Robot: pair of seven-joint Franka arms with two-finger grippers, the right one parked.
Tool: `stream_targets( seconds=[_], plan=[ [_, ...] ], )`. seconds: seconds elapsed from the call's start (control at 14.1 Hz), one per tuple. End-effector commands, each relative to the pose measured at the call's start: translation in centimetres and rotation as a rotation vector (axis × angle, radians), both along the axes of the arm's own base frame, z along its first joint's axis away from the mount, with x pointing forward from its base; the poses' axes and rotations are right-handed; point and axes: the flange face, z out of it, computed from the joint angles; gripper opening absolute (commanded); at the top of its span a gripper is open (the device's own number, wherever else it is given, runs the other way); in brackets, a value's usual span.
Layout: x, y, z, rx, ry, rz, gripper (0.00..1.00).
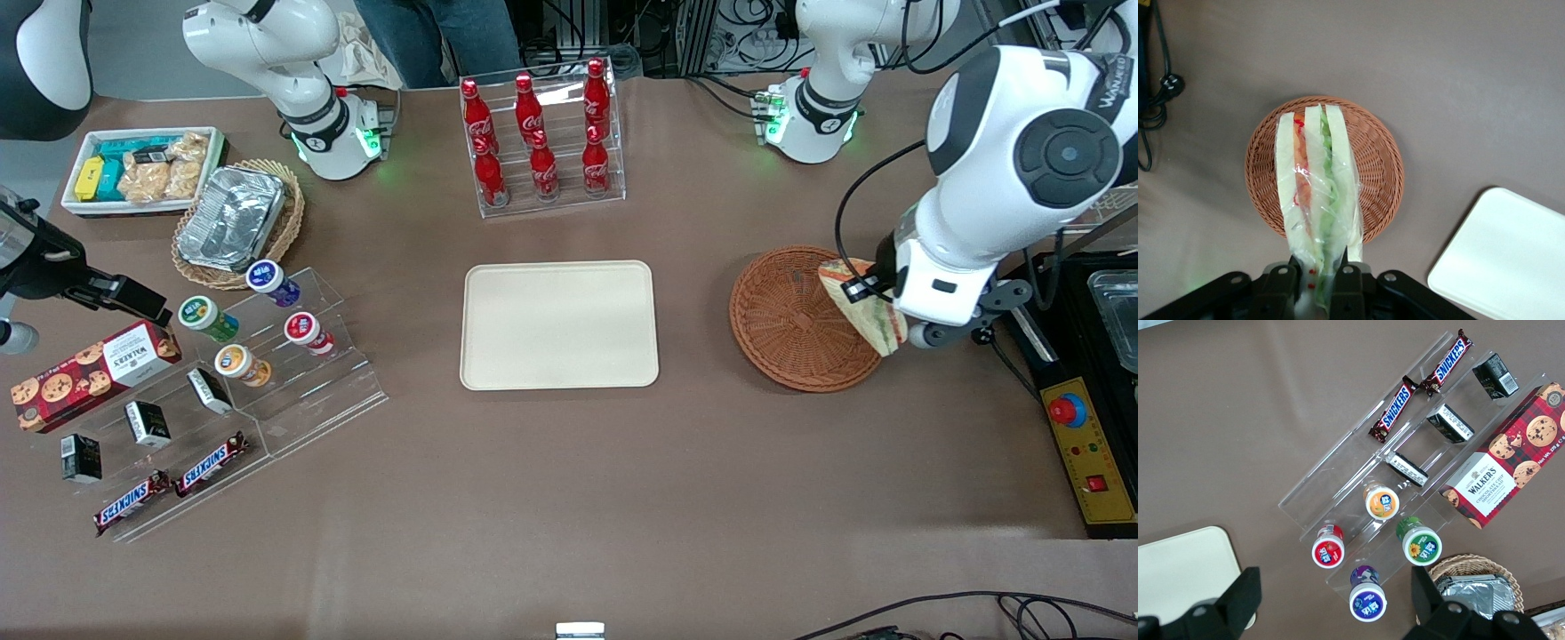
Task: Place sandwich from basket to tray
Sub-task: 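Carry the sandwich with the left gripper over to the cream tray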
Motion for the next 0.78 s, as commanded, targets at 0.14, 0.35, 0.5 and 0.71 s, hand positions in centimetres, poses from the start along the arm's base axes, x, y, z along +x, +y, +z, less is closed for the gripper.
stream_targets(
  seconds=[0.14,0.35,0.5,0.71],
  plan=[
    [-1.1,-7.2,-1.2,-0.025,0.031,-0.203,0.00],
    [-1.2,-11.0,-3.2,-0.047,0.021,-0.257,0.00],
    [-2.0,-14.0,-4.0,-0.060,0.010,-0.311,0.00],
    [-2.7,-17.6,-6.2,-0.108,0.018,-0.341,0.00]
  ],
)
